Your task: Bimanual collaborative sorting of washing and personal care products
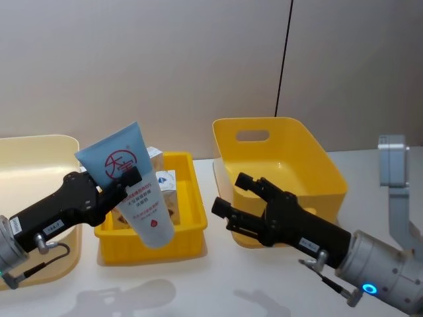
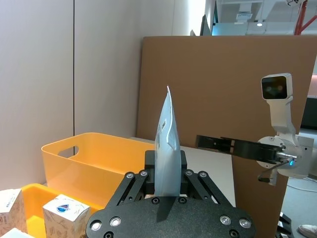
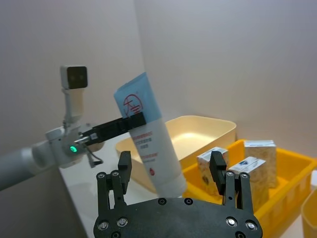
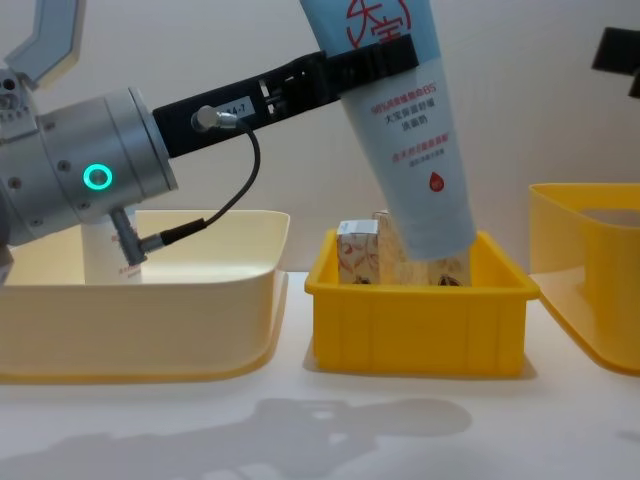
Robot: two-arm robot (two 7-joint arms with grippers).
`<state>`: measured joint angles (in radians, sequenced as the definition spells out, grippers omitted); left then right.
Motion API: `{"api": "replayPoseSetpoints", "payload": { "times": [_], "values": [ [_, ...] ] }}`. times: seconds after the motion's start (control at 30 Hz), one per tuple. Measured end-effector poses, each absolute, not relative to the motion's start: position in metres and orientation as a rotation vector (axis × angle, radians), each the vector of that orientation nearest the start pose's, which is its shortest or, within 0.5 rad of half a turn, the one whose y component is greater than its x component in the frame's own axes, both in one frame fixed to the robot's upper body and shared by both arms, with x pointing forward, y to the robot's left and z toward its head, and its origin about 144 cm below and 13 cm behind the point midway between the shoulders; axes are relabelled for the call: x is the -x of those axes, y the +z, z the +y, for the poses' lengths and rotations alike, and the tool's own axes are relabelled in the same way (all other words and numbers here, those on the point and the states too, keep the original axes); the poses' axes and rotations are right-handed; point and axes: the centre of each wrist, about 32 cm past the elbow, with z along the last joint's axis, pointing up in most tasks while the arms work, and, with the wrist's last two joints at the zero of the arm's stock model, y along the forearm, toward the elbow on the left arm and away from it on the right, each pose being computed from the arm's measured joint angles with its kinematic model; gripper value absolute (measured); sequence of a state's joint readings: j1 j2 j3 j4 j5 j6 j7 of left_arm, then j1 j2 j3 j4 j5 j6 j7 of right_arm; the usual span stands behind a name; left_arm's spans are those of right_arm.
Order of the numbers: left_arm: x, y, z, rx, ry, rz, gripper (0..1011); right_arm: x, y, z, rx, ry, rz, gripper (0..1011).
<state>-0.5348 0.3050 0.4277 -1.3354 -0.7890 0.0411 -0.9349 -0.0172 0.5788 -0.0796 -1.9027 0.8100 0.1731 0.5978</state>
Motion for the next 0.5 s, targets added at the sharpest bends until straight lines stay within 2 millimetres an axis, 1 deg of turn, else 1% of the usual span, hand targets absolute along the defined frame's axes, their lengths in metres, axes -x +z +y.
{"api": "replayPoseSetpoints", "payload": {
  "times": [0.27, 0.5],
  "values": [
    [-0.581, 1.248, 0.213, 0.336, 0.278, 0.046, 238, -0.448, 1.26, -0.301, -0.164, -0.723, 0.02, 1000],
    [-0.581, 1.248, 0.214, 0.336, 0.278, 0.046, 238, -0.459, 1.262, -0.291, -0.115, -0.707, -0.03, 1000]
  ]
}}
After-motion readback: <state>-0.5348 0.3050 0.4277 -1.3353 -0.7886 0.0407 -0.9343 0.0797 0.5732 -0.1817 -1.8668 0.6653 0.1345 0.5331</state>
